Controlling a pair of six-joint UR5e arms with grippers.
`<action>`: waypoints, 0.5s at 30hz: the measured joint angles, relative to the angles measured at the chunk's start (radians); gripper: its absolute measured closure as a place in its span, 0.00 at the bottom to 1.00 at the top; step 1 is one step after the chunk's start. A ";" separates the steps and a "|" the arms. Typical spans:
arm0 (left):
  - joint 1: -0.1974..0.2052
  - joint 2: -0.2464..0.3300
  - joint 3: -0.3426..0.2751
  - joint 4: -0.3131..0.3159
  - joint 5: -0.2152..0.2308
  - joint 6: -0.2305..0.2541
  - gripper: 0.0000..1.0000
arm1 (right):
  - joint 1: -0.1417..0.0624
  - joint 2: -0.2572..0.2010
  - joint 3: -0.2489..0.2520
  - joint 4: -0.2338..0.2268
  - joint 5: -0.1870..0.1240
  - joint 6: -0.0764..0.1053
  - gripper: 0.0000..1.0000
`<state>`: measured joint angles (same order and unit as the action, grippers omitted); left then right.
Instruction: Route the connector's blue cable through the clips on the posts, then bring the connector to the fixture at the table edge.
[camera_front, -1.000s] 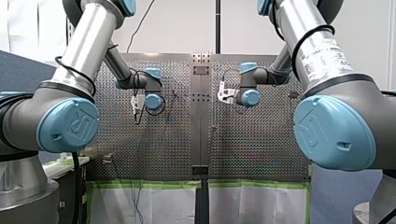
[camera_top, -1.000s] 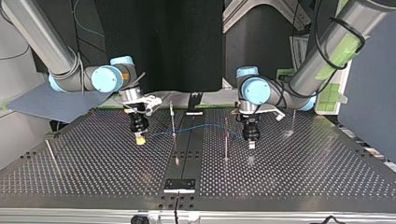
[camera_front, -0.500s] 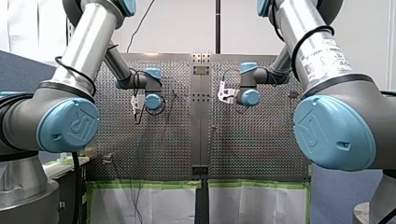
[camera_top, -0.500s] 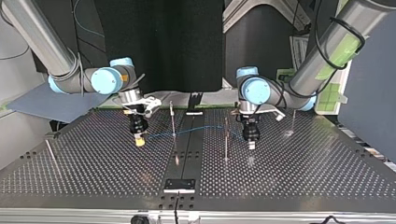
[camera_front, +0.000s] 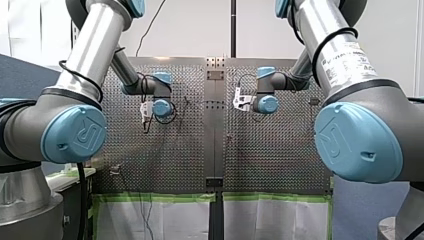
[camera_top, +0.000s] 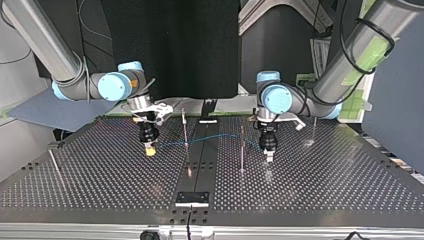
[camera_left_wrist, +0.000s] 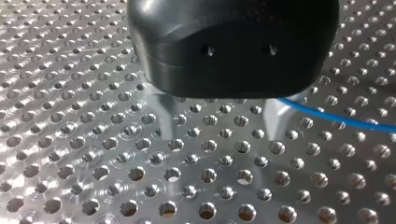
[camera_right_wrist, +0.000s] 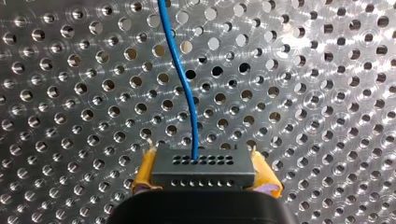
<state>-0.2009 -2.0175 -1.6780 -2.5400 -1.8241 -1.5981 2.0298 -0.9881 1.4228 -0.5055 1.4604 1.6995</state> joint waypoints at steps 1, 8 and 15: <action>0.000 0.002 0.000 -0.007 -0.002 0.000 0.00 | 0.000 0.000 0.000 0.001 0.000 0.000 0.84; 0.001 0.014 -0.013 -0.067 -0.013 -0.038 0.00 | 0.001 0.000 0.000 0.005 0.000 -0.001 0.84; -0.003 0.067 -0.070 -0.084 0.042 -0.102 0.00 | 0.002 0.000 0.000 0.009 0.000 -0.001 0.84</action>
<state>-0.2040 -1.9504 -1.7482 -2.6242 -1.7823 -1.6997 2.0316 -0.9883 1.4229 -0.4963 1.4605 1.6984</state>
